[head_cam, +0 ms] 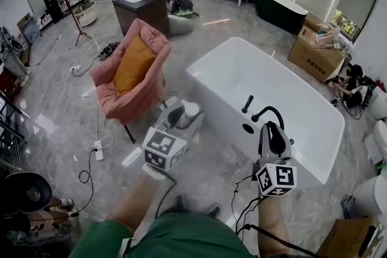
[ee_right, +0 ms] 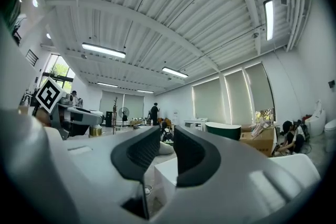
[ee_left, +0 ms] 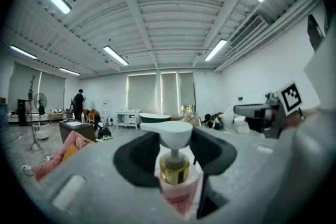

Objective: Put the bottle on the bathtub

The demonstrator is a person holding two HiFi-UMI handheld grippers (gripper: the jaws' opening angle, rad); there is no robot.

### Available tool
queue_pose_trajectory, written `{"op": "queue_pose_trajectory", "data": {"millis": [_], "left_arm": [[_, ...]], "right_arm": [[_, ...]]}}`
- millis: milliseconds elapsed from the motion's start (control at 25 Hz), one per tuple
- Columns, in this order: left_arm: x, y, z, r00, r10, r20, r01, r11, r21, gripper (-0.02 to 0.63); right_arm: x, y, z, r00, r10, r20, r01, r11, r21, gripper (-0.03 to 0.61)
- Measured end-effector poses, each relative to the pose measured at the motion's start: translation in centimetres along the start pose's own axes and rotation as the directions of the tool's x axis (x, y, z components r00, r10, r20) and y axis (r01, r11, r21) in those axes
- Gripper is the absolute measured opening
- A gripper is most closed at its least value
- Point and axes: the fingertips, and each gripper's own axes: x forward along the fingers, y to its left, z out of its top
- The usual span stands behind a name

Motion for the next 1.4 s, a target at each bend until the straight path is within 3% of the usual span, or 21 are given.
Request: {"op": "queue_pose_trajectory", "data": {"millis": [240, 520, 920, 1400], "left_arm": [[-2.8, 5.3, -0.4, 0.999, -0.034, 0.018, 0.034, 0.999, 0.009, 0.173], [-4.7, 10.3, -2.1, 0.998, -0.061, 0.025, 0.061, 0.998, 0.009, 0.173], [-3.4, 14.8, -4.4, 0.999, -0.050, -0.005, 0.050, 0.998, -0.028, 0.175], [4.5, 19.8, -4.1, 0.999, 0.037, -0.032, -0.038, 0.999, -0.033, 0.175]], "right_arm": [[2.6, 5.9, 1.0, 1.000, -0.021, 0.021, 0.021, 1.000, -0.006, 0.127], [4.8, 9.9, 0.2, 0.997, -0.080, 0.005, 0.080, 0.996, -0.034, 0.129], [9.1, 10.7, -1.6, 0.997, -0.067, -0.038, 0.065, 0.997, -0.039, 0.129], [19.4, 5.2, -3.0, 1.000, -0.017, -0.021, 0.016, 0.999, -0.029, 0.127]]}}
